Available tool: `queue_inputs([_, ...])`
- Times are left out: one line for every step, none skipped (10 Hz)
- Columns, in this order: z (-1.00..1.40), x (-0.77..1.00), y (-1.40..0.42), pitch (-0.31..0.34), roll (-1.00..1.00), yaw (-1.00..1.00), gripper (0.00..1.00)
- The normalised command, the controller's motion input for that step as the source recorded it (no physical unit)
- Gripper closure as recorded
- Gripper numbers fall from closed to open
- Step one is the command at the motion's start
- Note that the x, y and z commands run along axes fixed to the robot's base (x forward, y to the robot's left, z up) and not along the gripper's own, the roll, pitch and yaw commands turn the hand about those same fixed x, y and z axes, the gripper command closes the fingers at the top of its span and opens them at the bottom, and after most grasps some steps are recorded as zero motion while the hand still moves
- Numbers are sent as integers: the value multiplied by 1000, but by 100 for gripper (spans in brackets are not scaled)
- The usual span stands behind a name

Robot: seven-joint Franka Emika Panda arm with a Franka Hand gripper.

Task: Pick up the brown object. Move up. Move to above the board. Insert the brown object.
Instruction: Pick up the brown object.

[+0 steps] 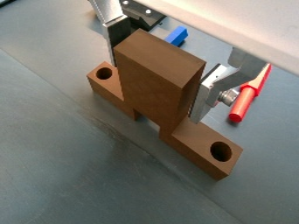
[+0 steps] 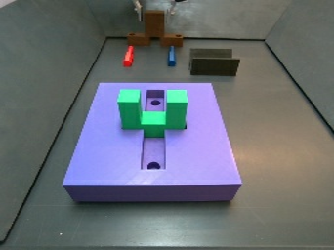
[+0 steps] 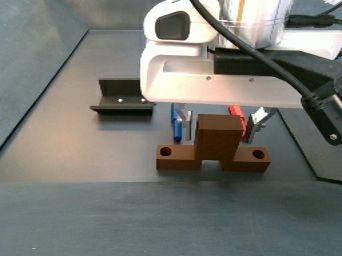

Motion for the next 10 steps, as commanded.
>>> queue_inputs([0,0,0,0,0,0,100])
queue_inputs([0,0,0,0,0,0,100])
queue_inputs([0,0,0,0,0,0,100])
queue_inputs([0,0,0,0,0,0,100])
queue_inputs([0,0,0,0,0,0,100])
queue_inputs([0,0,0,0,0,0,100])
queue_inputs([0,0,0,0,0,0,100])
queue_inputs([0,0,0,0,0,0,100])
queue_inputs([0,0,0,0,0,0,100])
queue_inputs([0,0,0,0,0,0,100])
